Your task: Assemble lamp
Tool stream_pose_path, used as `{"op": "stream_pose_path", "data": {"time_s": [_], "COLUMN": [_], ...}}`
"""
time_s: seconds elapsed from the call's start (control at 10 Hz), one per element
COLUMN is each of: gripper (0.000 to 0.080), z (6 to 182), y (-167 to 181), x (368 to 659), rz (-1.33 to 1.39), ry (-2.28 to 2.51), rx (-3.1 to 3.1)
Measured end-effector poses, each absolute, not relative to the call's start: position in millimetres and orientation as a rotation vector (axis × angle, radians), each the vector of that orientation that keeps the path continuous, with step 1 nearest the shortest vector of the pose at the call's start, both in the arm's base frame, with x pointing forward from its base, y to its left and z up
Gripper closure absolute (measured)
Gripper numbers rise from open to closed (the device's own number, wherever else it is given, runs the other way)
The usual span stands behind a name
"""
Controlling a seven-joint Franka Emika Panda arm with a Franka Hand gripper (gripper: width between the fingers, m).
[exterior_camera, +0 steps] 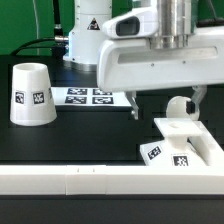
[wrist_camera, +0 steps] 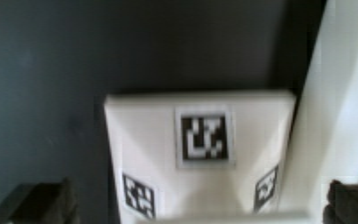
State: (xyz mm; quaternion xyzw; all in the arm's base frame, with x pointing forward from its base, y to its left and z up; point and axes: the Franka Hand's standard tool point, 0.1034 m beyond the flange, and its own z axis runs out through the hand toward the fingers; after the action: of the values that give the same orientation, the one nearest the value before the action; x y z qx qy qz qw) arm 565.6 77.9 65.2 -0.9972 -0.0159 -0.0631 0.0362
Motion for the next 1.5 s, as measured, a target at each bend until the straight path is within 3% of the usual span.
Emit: {"op": "stream_pose_path", "data": {"time_s": [0.3, 0.5, 1.5], "gripper": [0.0100, 0.0100, 0.0100], "z": [77.7, 74.5, 65.0], "y": [88.4, 105.2, 110.1], "x": [520.7, 502.0, 493.7], "rz": [-0.157, -0.132, -0.011], "ry": [0.011, 0.035, 0.182], "rx": [-3.055, -3.054, -3.042]}}
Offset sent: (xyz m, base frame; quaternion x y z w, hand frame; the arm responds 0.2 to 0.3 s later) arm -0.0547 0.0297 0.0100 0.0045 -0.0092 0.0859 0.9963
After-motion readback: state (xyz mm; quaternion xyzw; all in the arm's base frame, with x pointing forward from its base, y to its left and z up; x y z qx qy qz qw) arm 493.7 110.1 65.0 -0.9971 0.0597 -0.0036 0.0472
